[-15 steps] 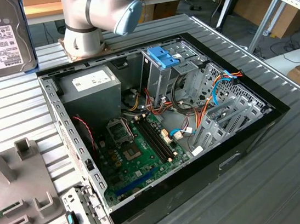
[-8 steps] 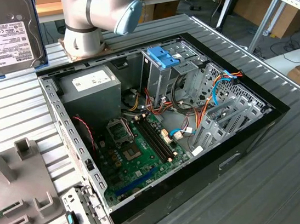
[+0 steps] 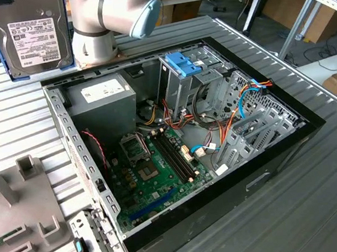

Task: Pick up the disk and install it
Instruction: 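Pick up the disk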

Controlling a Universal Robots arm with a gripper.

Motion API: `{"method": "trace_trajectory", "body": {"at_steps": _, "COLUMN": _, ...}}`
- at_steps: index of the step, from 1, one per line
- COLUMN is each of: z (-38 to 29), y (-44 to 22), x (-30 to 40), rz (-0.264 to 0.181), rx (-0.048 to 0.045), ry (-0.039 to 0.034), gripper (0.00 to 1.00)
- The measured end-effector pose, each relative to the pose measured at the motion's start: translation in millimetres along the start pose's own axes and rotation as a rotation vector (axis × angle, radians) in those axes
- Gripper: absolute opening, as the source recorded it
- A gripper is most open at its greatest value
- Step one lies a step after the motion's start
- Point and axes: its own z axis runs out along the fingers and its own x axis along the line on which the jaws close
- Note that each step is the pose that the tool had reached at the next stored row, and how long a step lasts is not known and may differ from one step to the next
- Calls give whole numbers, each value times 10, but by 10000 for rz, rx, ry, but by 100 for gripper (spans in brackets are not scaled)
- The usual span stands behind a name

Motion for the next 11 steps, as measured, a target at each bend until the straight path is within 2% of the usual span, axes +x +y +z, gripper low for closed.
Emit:
{"method": "trace_trajectory", "body": {"at_steps": 6, "z": -1, "y": -25, "x": 11, "rz": -1, "rx": 0, "ry": 0, "gripper": 37}}
{"method": "trace_trajectory", "body": {"at_steps": 10, "z": -2, "y": -118, "x": 43, "rz": 2, "rx": 2, "ry": -1, "gripper": 37}}
{"method": "trace_trajectory", "body": {"at_steps": 11, "z": -4, "y": -210, "x": 44, "rz": 3, "rx": 1, "ry": -1, "gripper": 37}}
